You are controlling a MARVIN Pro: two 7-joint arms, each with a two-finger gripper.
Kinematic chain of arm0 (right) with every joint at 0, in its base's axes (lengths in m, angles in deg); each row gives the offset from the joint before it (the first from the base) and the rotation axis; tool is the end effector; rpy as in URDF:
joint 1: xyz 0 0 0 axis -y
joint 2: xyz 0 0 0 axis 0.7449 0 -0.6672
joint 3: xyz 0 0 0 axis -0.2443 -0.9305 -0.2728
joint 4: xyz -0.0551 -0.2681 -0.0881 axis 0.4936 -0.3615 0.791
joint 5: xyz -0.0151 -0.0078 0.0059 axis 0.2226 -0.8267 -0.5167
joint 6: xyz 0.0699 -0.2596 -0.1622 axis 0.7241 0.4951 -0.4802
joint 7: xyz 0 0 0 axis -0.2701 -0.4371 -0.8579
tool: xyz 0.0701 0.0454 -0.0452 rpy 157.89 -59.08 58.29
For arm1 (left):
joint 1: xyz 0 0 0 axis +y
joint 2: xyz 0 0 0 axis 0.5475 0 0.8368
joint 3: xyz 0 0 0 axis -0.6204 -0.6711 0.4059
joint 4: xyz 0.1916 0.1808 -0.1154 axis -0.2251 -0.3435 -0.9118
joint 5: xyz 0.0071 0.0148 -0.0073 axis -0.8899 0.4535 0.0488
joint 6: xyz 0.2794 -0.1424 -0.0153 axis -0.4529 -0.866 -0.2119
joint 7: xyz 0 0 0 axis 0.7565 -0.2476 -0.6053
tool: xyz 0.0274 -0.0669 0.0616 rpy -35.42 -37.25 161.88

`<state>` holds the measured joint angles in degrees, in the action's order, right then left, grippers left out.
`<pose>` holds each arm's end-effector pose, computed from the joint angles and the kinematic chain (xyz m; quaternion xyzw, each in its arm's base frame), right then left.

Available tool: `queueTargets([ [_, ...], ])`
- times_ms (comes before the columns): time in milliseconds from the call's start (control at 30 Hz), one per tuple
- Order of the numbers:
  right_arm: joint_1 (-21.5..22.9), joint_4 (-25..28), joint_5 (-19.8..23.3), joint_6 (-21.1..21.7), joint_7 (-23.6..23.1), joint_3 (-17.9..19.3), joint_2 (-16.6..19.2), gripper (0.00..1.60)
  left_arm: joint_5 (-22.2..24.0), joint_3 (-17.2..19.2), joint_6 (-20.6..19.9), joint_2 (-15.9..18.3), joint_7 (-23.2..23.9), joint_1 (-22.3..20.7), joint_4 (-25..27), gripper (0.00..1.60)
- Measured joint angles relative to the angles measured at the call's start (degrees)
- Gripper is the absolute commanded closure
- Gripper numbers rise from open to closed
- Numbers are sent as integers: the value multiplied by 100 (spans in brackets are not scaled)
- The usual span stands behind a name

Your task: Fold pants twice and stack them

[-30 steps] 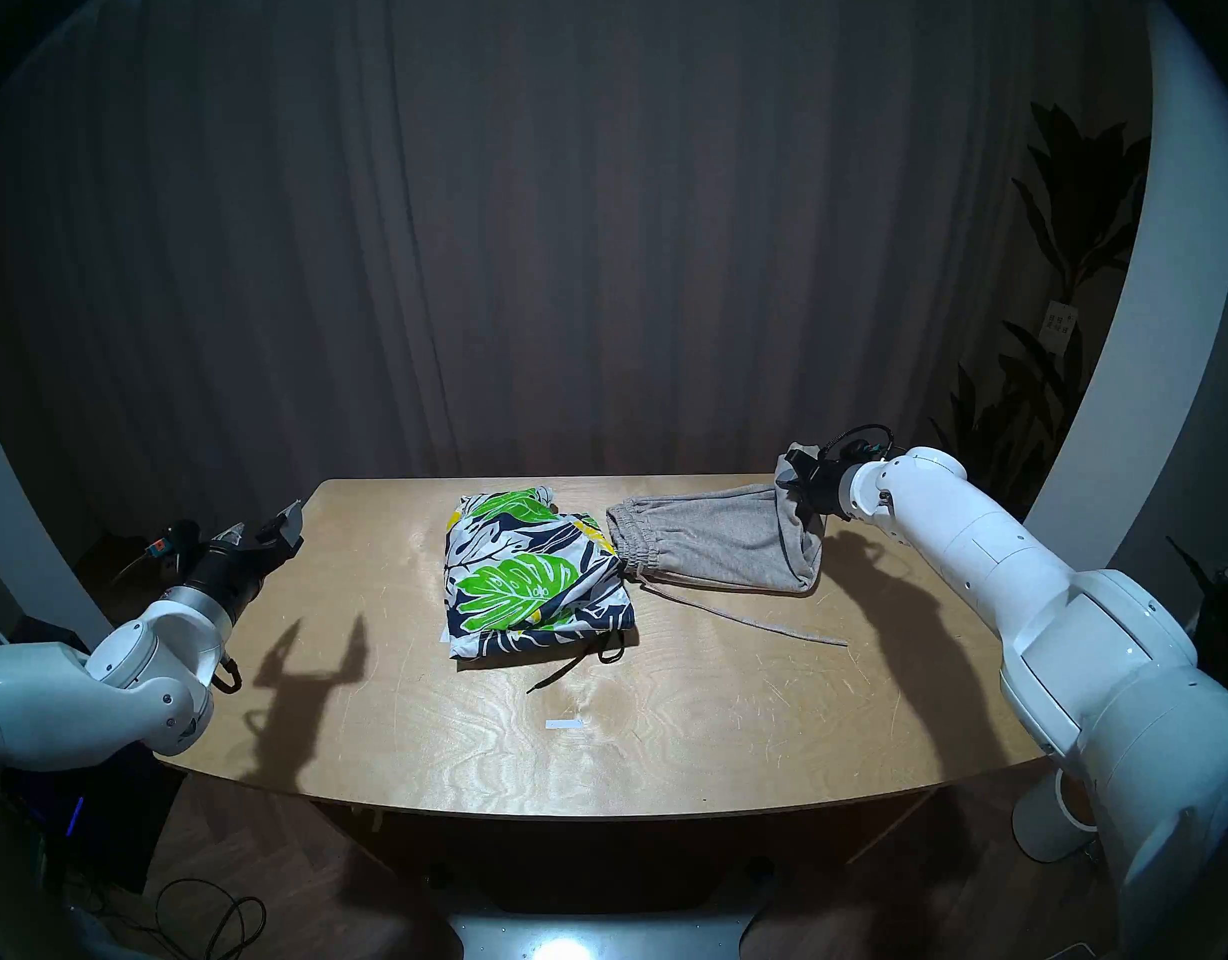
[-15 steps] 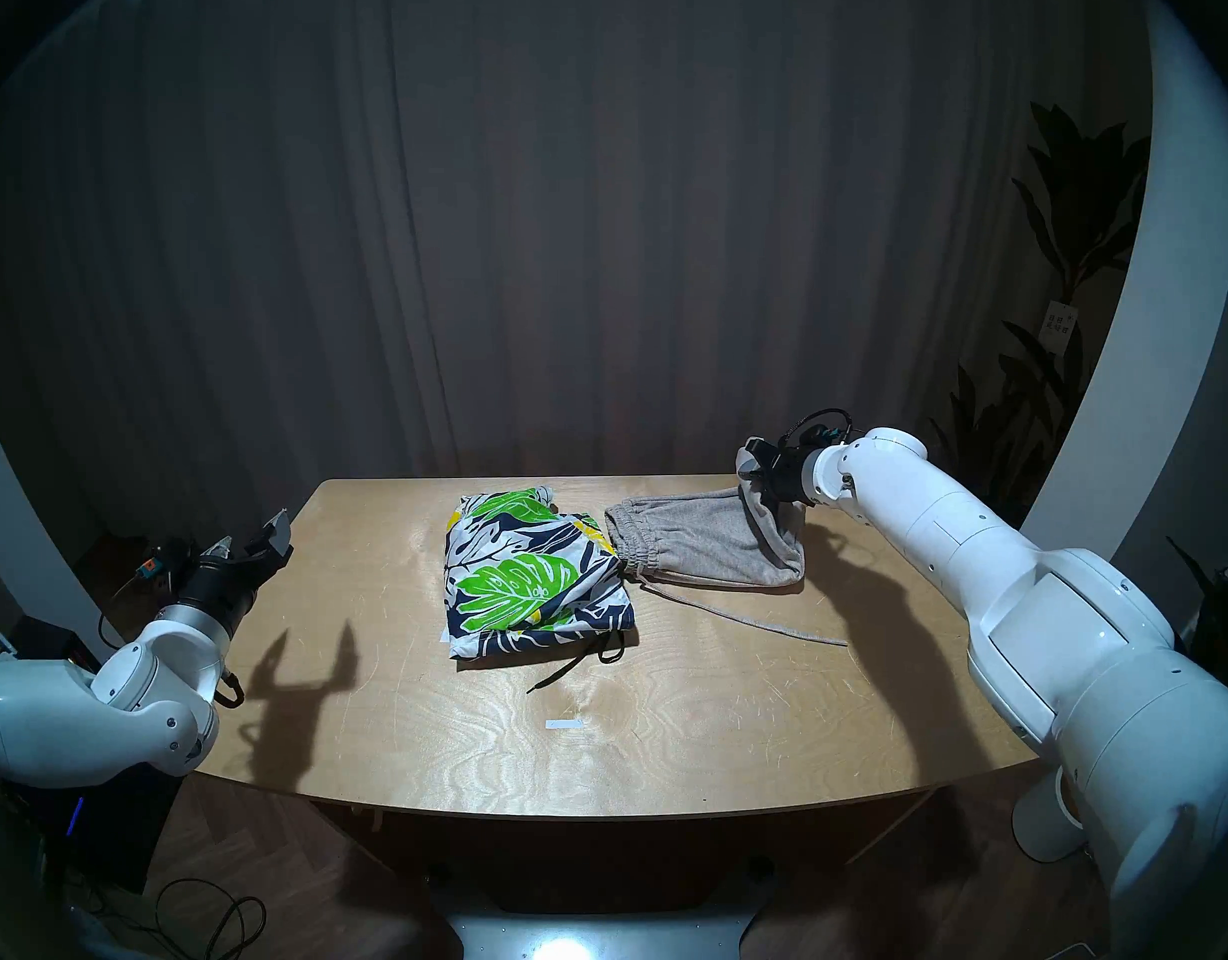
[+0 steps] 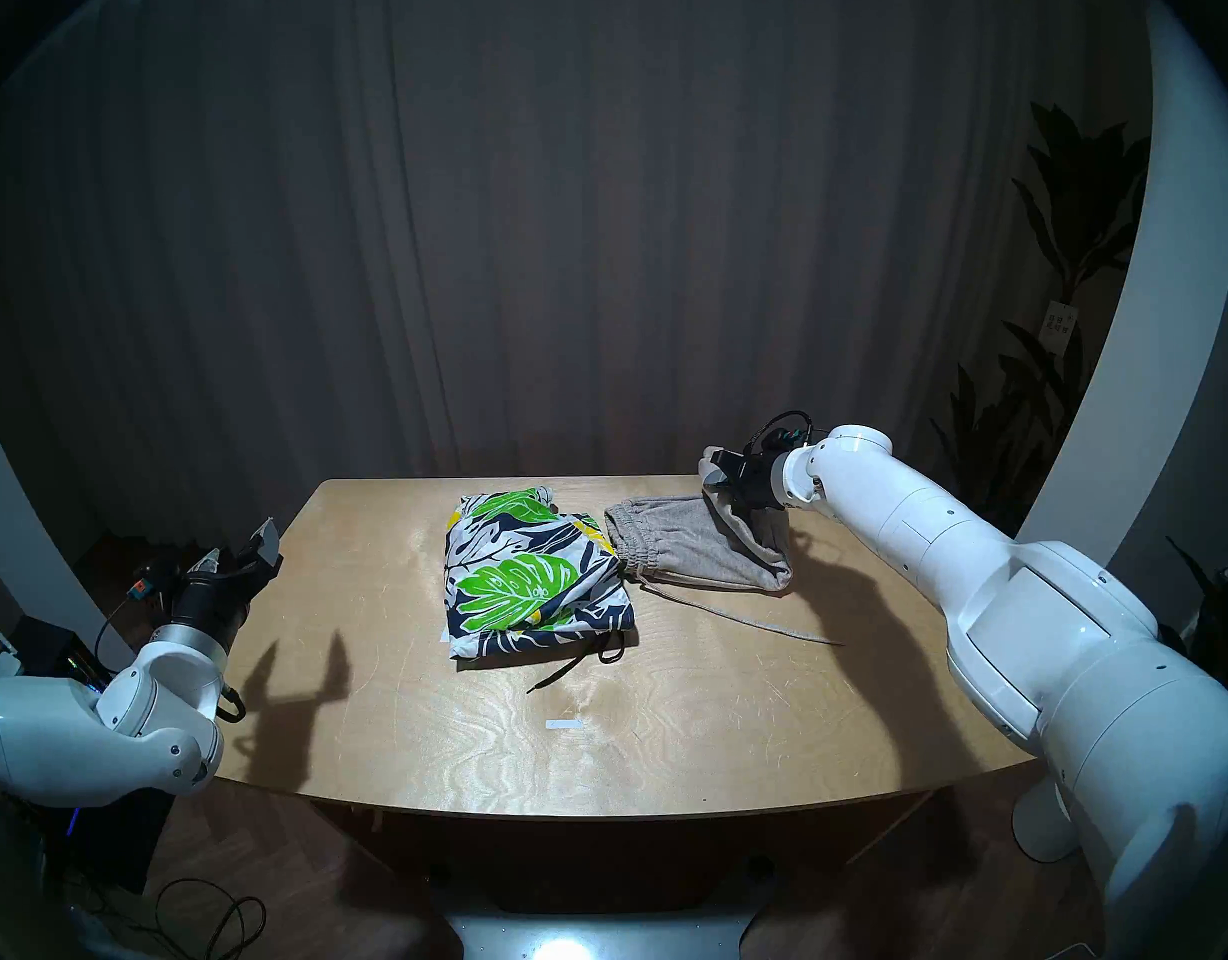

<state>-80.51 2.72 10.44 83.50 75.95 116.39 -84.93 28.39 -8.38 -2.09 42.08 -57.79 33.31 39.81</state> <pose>0.5952 -0.0723 -0.2660 -0.8744 0.0940 -0.3481 0.3246 0.3100 0.1663 -0.2459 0.6847 0.2083 0.6973 0.0394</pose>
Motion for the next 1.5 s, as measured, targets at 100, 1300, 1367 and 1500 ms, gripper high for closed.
queueTargets([
  [100, 4, 23, -79, 64, -128, -81, -2, 160, -91, 8, 83, 0, -75, 61, 24, 0],
  [1300, 79, 827, -743, 461, -1365, -371, 204, 160, -951, 345, 204, -2, -945, 594, 312, 0],
  [1367, 44, 966, -810, 431, -1468, -397, 290, 160, -995, 381, 205, -2, -974, 623, 316, 0],
  [1500, -80, 1289, -913, 360, -1649, -438, 462, 160, -1070, 447, 207, -3, -1023, 679, 322, 0],
])
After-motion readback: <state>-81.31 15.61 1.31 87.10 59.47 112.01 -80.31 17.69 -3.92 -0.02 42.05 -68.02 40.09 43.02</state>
